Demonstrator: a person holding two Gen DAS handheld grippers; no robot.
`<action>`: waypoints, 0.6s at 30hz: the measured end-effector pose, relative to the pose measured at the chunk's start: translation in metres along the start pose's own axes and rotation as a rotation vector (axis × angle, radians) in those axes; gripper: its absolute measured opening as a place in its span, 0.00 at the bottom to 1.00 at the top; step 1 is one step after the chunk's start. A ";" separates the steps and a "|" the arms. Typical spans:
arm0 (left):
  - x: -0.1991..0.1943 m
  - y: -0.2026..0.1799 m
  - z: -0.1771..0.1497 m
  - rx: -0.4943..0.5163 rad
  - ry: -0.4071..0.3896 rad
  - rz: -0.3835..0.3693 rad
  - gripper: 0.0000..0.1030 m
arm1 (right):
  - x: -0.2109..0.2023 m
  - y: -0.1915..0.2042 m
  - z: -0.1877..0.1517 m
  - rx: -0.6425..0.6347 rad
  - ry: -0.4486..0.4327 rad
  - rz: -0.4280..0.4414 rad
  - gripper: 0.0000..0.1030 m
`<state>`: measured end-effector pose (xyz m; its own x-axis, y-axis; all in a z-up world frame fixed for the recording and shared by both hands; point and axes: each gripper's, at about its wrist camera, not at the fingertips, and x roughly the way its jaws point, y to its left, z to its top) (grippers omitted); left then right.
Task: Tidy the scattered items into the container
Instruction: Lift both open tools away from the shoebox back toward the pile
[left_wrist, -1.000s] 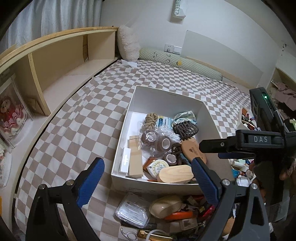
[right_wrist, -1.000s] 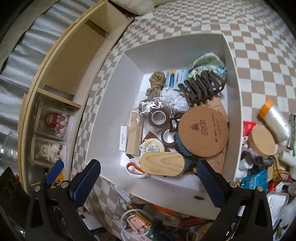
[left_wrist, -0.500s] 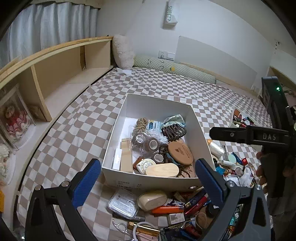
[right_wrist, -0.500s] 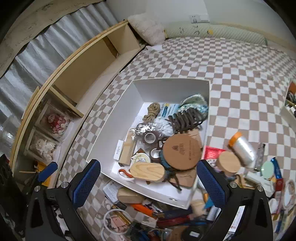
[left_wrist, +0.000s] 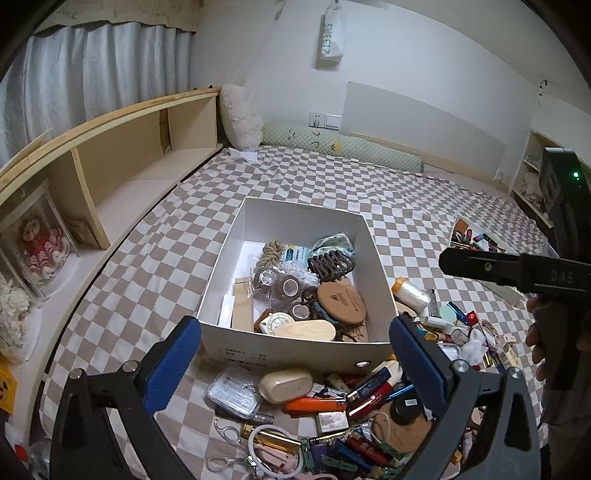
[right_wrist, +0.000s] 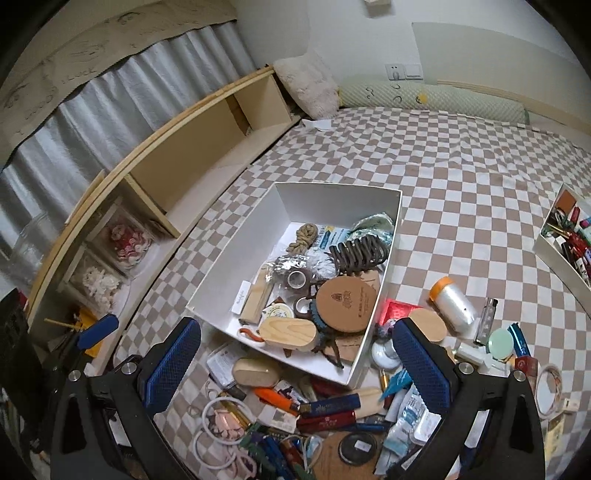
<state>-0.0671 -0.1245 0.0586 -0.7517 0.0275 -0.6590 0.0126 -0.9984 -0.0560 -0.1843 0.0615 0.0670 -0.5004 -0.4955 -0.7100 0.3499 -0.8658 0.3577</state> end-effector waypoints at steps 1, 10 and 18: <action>-0.003 -0.002 -0.001 0.000 -0.004 0.000 0.99 | -0.004 0.001 -0.002 -0.006 -0.004 0.003 1.00; -0.026 -0.014 -0.009 -0.001 -0.024 0.008 0.99 | -0.038 0.007 -0.019 -0.055 -0.047 -0.002 1.00; -0.042 -0.028 -0.014 0.017 -0.052 0.017 0.99 | -0.069 0.002 -0.041 -0.096 -0.088 -0.043 1.00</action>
<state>-0.0266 -0.0971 0.0779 -0.7845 0.0082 -0.6201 0.0148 -0.9994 -0.0320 -0.1167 0.0970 0.0920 -0.5822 -0.4660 -0.6662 0.3986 -0.8778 0.2656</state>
